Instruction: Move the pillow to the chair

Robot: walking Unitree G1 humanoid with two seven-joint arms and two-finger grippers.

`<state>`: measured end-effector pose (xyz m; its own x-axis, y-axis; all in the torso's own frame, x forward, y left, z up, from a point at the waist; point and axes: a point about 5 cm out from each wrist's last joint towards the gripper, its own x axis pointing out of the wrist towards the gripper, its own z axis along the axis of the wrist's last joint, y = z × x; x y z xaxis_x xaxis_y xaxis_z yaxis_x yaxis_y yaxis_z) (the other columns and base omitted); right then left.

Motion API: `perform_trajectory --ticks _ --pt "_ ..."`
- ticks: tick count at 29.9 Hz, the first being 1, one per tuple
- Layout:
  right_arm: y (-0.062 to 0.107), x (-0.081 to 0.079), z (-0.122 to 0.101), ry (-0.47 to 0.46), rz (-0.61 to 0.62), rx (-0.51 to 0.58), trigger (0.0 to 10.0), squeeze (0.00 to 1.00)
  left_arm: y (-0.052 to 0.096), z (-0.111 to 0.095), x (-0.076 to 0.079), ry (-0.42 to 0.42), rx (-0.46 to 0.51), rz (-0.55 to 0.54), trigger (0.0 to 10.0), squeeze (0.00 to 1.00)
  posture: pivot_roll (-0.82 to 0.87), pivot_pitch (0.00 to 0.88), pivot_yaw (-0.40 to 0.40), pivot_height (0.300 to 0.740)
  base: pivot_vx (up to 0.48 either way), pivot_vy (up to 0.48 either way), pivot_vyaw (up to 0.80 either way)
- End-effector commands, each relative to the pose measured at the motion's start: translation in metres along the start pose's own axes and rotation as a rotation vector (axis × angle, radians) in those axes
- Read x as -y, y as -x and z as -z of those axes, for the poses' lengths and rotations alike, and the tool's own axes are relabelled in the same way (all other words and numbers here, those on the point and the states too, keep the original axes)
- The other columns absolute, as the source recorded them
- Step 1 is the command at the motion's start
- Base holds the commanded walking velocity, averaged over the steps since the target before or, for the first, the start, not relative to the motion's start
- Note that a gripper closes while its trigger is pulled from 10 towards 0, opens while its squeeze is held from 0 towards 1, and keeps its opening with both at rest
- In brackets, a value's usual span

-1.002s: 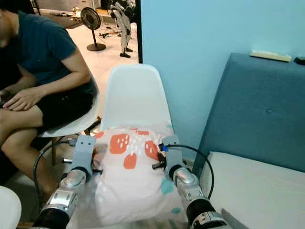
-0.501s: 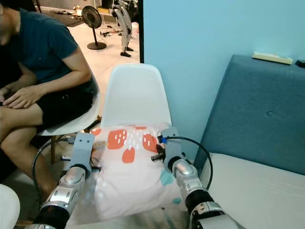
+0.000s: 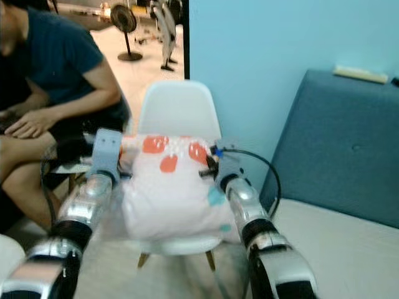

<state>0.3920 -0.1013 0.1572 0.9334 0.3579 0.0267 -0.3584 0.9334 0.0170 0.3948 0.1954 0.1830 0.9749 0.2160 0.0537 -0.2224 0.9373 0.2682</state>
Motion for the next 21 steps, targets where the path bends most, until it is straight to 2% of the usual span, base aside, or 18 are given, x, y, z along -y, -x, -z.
perform_trajectory --ticks 1,2,3,4,6,10,12,13,15,16,17,18,19,20,21 --pt "-0.008 0.006 -0.038 0.009 0.013 0.153 10.0 0.0 -0.01 -0.042 -0.015 0.012 0.165 -0.059 10.0 0.0 0.01 0.0 -0.028 0.74 0.0 0.0 0.0" --pt "-0.013 0.011 -0.076 0.001 0.017 0.287 10.0 0.0 -0.015 -0.086 -0.022 0.032 0.294 -0.079 10.0 0.0 0.02 0.0 -0.028 0.74 0.0 0.0 0.0" --pt "-0.014 0.012 -0.088 -0.001 0.017 0.331 10.0 0.0 -0.016 -0.099 -0.025 0.032 0.335 -0.087 10.0 0.0 0.02 0.0 -0.028 0.74 0.0 0.0 0.0" --pt "-0.014 0.012 -0.088 -0.001 0.017 0.331 10.0 0.0 -0.016 -0.099 -0.025 0.032 0.335 -0.087 10.0 0.0 0.02 0.0 -0.028 0.74 0.0 0.0 0.0" --pt "-0.012 0.019 -0.116 0.031 0.043 0.454 10.0 0.0 -0.015 -0.124 -0.032 -0.01 0.421 -0.129 10.0 0.0 0.01 0.004 -0.008 0.74 0.0 0.0 0.0" --pt "-0.008 0.024 -0.124 0.026 0.072 0.508 10.0 0.0 -0.011 -0.131 -0.033 -0.005 0.481 -0.142 10.0 0.0 0.0 0.01 -0.003 0.74 0.0 0.0 0.0" --pt "-0.003 0.025 -0.112 0.039 0.087 0.507 10.0 0.0 -0.005 -0.122 -0.026 -0.043 0.518 -0.127 10.0 0.0 0.0 0.012 0.0 0.74 0.0 0.0 0.0" --pt "-0.002 0.024 -0.088 0.039 0.098 0.434 10.0 0.0 -0.003 -0.1 -0.017 -0.091 0.468 -0.1 10.0 0.0 0.0 0.019 0.003 0.74 0.0 0.0 0.0" --pt "-0.002 0.024 -0.088 0.039 0.098 0.434 10.0 0.0 -0.003 -0.1 -0.017 -0.091 0.468 -0.1 10.0 0.0 0.0 0.019 0.003 0.74 0.0 0.0 0.0" --pt "0.0 0.019 -0.05 0.041 0.101 0.294 10.0 0.0 0.002 -0.06 -0.006 -0.124 0.344 -0.066 10.0 0.0 -0.01 0.023 0.002 0.74 0.0 0.0 0.0" --pt "0.0 0.019 -0.05 0.041 0.101 0.294 10.0 0.0 0.002 -0.06 -0.006 -0.124 0.344 -0.066 10.0 0.0 -0.01 0.023 0.002 0.74 0.0 0.0 0.0" --pt "0.008 0.009 -0.005 0.057 0.075 0.128 10.0 0.0 0.014 -0.008 0.005 -0.157 0.183 -0.022 10.0 0.0 -0.01 0.024 -0.001 0.74 0.0 0.0 0.0" --pt "0.013 0.004 0.015 0.057 0.058 0.054 10.0 0.0 0.021 0.015 0.01 -0.177 0.113 0.003 10.0 0.0 -0.01 0.024 -0.001 0.74 0.0 0.0 0.0" --pt "0.013 0.004 0.015 0.057 0.058 0.054 10.0 0.0 0.021 0.015 0.01 -0.177 0.113 0.003 10.0 0.0 -0.01 0.024 -0.001 0.74 0.0 0.0 0.0" --pt "0.025 -0.005 0.046 0.055 0.026 -0.059 10.0 0.0 0.036 0.055 0.02 -0.193 -0.022 0.066 10.0 0.0 -0.01 0.025 -0.011 0.74 0.0 0.0 0.0"
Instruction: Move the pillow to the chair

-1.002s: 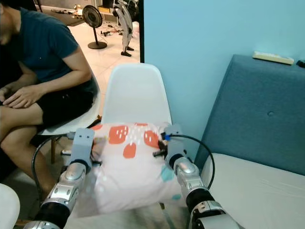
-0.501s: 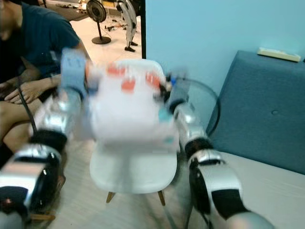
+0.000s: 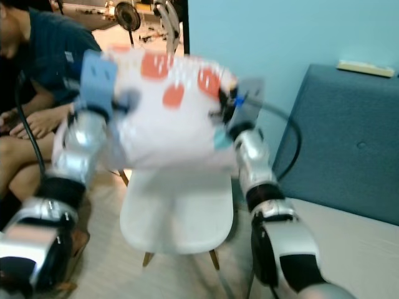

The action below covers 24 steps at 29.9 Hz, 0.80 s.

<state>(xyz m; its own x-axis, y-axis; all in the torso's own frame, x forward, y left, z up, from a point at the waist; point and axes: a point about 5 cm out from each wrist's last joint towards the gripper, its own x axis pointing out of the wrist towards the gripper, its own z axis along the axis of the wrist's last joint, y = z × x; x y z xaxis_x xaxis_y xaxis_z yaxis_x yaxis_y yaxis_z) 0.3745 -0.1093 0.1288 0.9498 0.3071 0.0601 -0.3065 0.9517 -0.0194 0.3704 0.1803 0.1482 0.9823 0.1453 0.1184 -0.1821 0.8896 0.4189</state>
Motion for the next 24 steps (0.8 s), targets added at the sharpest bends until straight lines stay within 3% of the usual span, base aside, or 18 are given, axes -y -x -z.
perform_trajectory --ticks 1,2,4,5,9,18,24 --pt "0.006 -0.007 0.018 0.018 -0.03 -0.091 10.0 0.0 0.009 0.024 0.007 -0.033 -0.106 0.032 10.0 0.0 -0.01 0.025 -0.011 0.74 0.0 0.0 0.0" --pt "0.017 -0.012 0.04 0.032 -0.049 -0.175 10.0 0.0 0.022 0.049 0.014 -0.027 -0.191 0.057 10.0 0.0 -0.01 0.027 -0.017 0.74 0.0 0.0 0.0" --pt "0.026 -0.017 0.056 0.043 -0.067 -0.241 10.0 0.0 0.034 0.072 0.016 0.007 -0.299 0.046 10.0 0.0 -0.01 0.03 -0.025 0.74 0.0 0.0 0.0" --pt "0.026 -0.017 0.056 0.043 -0.067 -0.241 10.0 0.0 0.034 0.072 0.016 0.007 -0.299 0.046 10.0 0.0 -0.01 0.03 -0.025 0.74 0.0 0.0 0.0" --pt "0.031 -0.019 0.063 0.02 -0.061 -0.273 10.0 0.0 0.049 0.096 0.019 0.082 -0.459 0.033 10.0 0.0 -0.01 0.037 -0.028 0.74 0.0 0.0 0.0" --pt "0.038 -0.025 0.075 0.022 -0.08 -0.331 10.0 0.0 0.064 0.111 0.024 0.07 -0.506 0.032 10.0 0.0 -0.03 0.045 -0.035 0.74 0.0 0.0 0.0" --pt "0.039 -0.026 0.078 0.007 -0.068 -0.355 10.0 0.0 0.067 0.115 0.022 0.063 -0.53 0.02 10.0 0.0 -0.02 0.061 -0.033 0.74 0.0 0.0 0.0"
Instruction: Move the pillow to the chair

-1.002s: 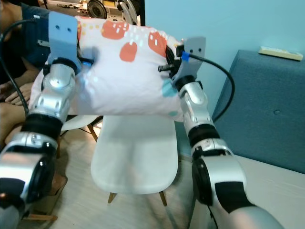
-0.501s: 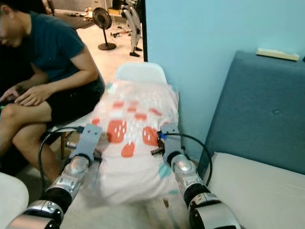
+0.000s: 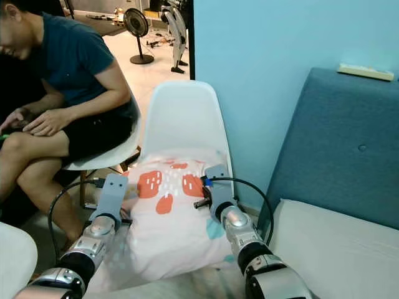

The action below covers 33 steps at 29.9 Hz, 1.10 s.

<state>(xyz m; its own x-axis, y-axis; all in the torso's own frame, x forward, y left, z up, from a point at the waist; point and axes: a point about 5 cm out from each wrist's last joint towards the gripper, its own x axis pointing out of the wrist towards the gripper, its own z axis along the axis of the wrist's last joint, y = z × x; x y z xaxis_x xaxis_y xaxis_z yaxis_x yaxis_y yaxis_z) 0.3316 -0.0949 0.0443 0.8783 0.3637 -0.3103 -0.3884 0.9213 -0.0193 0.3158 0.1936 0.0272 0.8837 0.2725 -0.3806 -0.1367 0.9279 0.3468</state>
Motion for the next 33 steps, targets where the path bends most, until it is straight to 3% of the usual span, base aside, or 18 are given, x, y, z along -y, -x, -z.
perform_trajectory --ticks 1,7,13,18,24,29,31,33 --pt "0.0 0.002 -0.003 -0.009 0.015 0.016 10.0 0.0 0.0 0.003 -0.007 0.009 -0.008 -0.04 10.0 0.0 -0.02 0.063 -0.033 0.74 0.0 0.0 0.0" --pt "0.002 -0.001 0.006 -0.012 0.007 -0.02 10.0 0.0 0.0 0.0 -0.004 0.048 -0.009 -0.03 10.0 0.0 0.0 0.059 -0.036 0.74 0.0 0.0 0.0" --pt "-0.002 0.0 -0.006 -0.002 0.009 0.003 10.0 0.0 -0.002 -0.014 -0.012 0.124 0.042 -0.076 10.0 0.0 0.0 0.067 -0.032 0.74 0.0 0.0 0.0" --pt "-0.006 0.001 -0.021 -0.002 0.013 0.066 10.0 0.0 -0.002 -0.023 -0.01 0.043 0.091 -0.052 10.0 0.0 0.0 0.066 -0.029 0.74 0.0 0.0 0.0" --pt "-0.007 0.006 -0.032 -0.027 0.036 0.114 10.0 0.0 -0.001 -0.031 -0.008 0.039 0.121 -0.028 10.0 0.0 0.0 0.074 -0.027 0.74 0.0 0.0 0.0" --pt "-0.01 0.012 -0.047 -0.065 0.049 0.162 10.0 0.0 -0.002 -0.04 -0.009 0.126 0.131 0.032 10.0 0.0 0.0 0.059 -0.028 0.74 0.0 0.0 0.0" --pt "-0.012 0.014 -0.057 -0.035 0.04 0.176 10.0 0.0 -0.003 -0.045 -0.003 0.181 0.119 0.083 10.0 0.0 -0.01 0.05 -0.02 0.74 0.0 0.0 0.0" --pt "-0.014 0.026 -0.083 -0.035 0.079 0.233 10.0 0.0 -0.004 -0.069 0.013 0.149 0.178 0.199 10.0 0.0 -0.01 0.05 -0.024 0.74 0.0 0.0 0.0"
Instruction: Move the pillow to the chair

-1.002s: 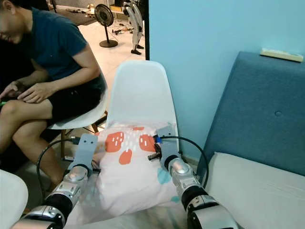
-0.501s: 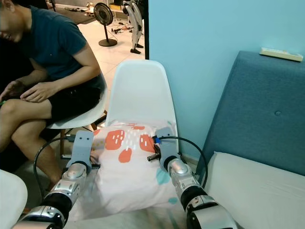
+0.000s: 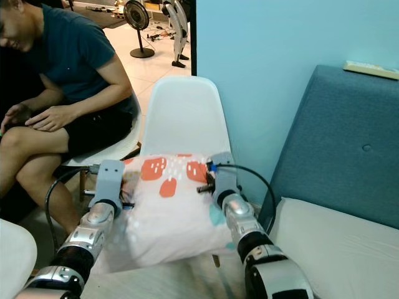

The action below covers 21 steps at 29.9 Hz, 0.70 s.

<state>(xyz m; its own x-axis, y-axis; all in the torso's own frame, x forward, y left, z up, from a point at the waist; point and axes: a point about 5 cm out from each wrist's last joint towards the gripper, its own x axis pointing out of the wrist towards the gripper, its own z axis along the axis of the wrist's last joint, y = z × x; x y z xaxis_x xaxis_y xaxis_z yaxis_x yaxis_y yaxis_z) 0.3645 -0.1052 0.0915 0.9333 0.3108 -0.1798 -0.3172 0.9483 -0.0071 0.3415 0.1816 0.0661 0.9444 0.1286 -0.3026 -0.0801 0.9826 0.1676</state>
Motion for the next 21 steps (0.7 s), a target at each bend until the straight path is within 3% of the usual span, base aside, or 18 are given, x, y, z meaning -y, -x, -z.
perform_trajectory --ticks 1,4,5,9,13,17,21 --pt "-0.009 0.003 -0.034 -0.012 0.017 0.111 10.0 0.0 -0.005 -0.024 0.019 0.009 0.062 0.103 10.0 0.0 -0.02 0.05 -0.026 0.74 0.0 0.0 0.0" --pt "-0.01 0.006 -0.044 -0.009 0.03 0.144 10.0 0.0 -0.004 -0.036 0.029 0.059 0.098 0.178 10.0 0.0 -0.02 0.052 -0.027 0.74 0.0 0.0 0.0" --pt "-0.011 0.005 -0.058 -0.017 0.035 0.207 10.0 0.0 0.001 -0.055 0.046 0.137 0.165 0.314 10.0 0.0 -0.03 0.055 -0.02 0.74 0.0 0.0 0.0" --pt "-0.009 0.007 -0.082 -0.028 0.055 0.346 10.0 0.0 0.016 -0.073 0.07 0.139 0.26 0.552 10.0 0.0 -0.03 0.066 -0.015 0.74 0.0 0.0 0.0" --pt "-0.004 0.019 -0.099 0.012 0.133 0.44 10.0 0.0 0.024 -0.075 0.078 0.139 0.285 0.679 10.0 0.0 -0.03 0.067 -0.01 0.74 0.0 0.0 0.0" --pt "-0.002 0.025 -0.106 0.026 0.175 0.471 10.0 0.0 0.025 -0.076 0.081 0.15 0.28 0.72 10.0 0.0 -0.03 0.066 -0.008 0.74 0.0 0.0 0.0" --pt "0.006 0.041 -0.129 0.068 0.301 0.572 10.0 0.0 0.038 -0.088 0.103 0.18 0.315 0.859 10.0 0.0 -0.04 0.061 -0.007 0.74 0.0 0.0 0.0"
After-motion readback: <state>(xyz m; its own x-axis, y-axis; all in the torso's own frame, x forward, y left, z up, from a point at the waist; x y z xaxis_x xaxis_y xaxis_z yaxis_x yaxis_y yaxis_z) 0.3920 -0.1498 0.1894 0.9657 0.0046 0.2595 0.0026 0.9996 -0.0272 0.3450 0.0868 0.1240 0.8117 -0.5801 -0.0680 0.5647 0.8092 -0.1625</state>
